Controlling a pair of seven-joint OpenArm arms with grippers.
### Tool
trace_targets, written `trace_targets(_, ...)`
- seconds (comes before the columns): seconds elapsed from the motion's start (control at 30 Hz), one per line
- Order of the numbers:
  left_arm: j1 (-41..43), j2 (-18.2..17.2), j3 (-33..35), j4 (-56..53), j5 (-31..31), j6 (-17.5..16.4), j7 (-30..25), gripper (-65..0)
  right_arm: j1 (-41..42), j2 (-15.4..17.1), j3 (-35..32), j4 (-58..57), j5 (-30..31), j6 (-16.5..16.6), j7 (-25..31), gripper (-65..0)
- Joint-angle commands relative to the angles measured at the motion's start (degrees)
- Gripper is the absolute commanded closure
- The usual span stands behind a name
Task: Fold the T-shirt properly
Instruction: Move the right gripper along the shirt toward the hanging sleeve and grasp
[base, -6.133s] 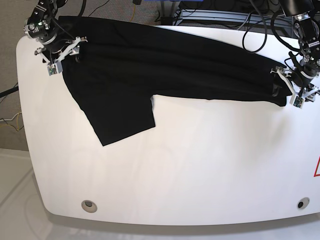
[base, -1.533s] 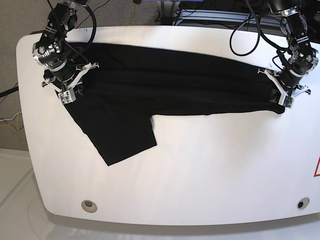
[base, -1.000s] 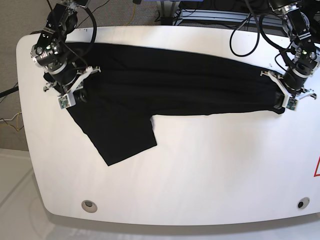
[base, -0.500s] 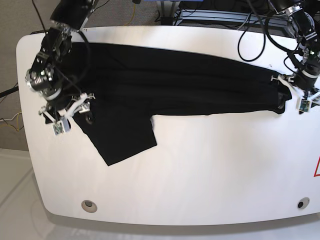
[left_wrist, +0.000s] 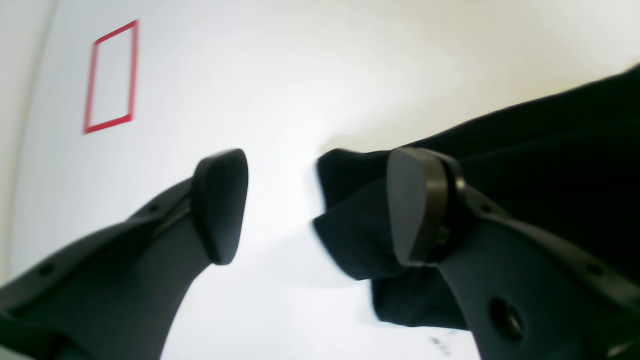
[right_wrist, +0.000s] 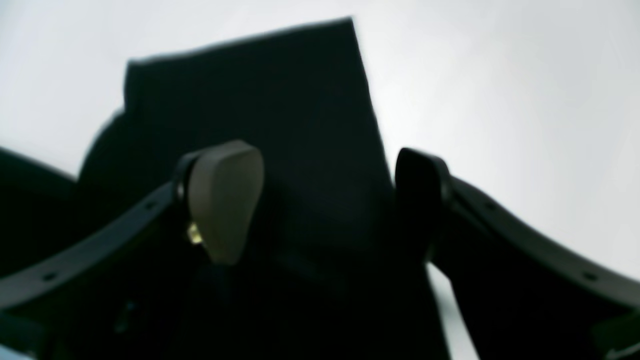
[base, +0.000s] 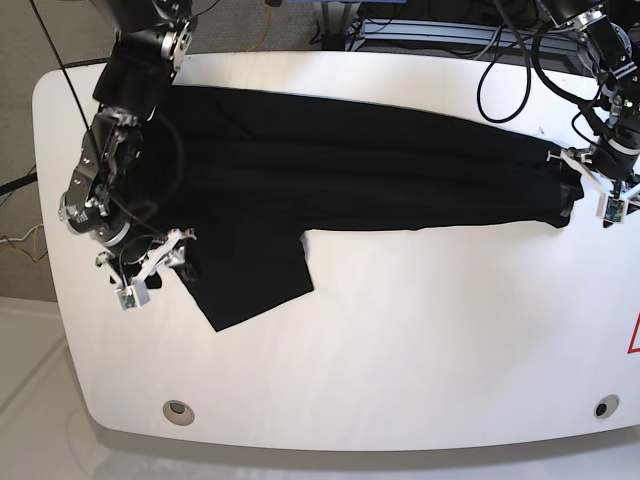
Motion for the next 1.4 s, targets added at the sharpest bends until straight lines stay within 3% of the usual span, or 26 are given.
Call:
trace_targets(0.0,-0.4,-0.88,-0.64,1.08,-0.67,0.29,-1.25,-41.4,3.83,1.17,-0.34,-4.47,1.0,0.01,2.61,-42.1)
trace_targets(0.23,-0.4,-0.88,-1.87,1.08,-0.67,0.29,-1.25,-41.4,7.79,3.11,-1.13,-13.62,1.0,0.01,4.46,-42.3)
trace_targets(0.4,-0.32,-0.88,-1.87,1.08,-0.67,0.29,-1.25,-41.4,10.34,3.55,-1.84,-21.09,0.21,-0.03,8.76,-42.5)
trace_targets(0.8,-0.32,-0.79,-1.87,1.08,-0.76,0.29,-1.25,-41.4,15.44,3.72,-3.68,-38.85,-11.22,-0.03,19.75,-42.5)
trace_targets(1.03,-0.32,-0.79,-1.87,1.08,-0.76,0.29,-1.25,-41.4,15.18,3.28,-3.77,-38.85,-11.92,0.01,19.66,-42.5)
trace_targets(1.37,-0.32,-0.79,-1.78,1.0,-0.76,0.29,-1.25,-41.4,11.48,-0.85,-3.77,-33.66,-12.1,0.01,16.76,-42.5)
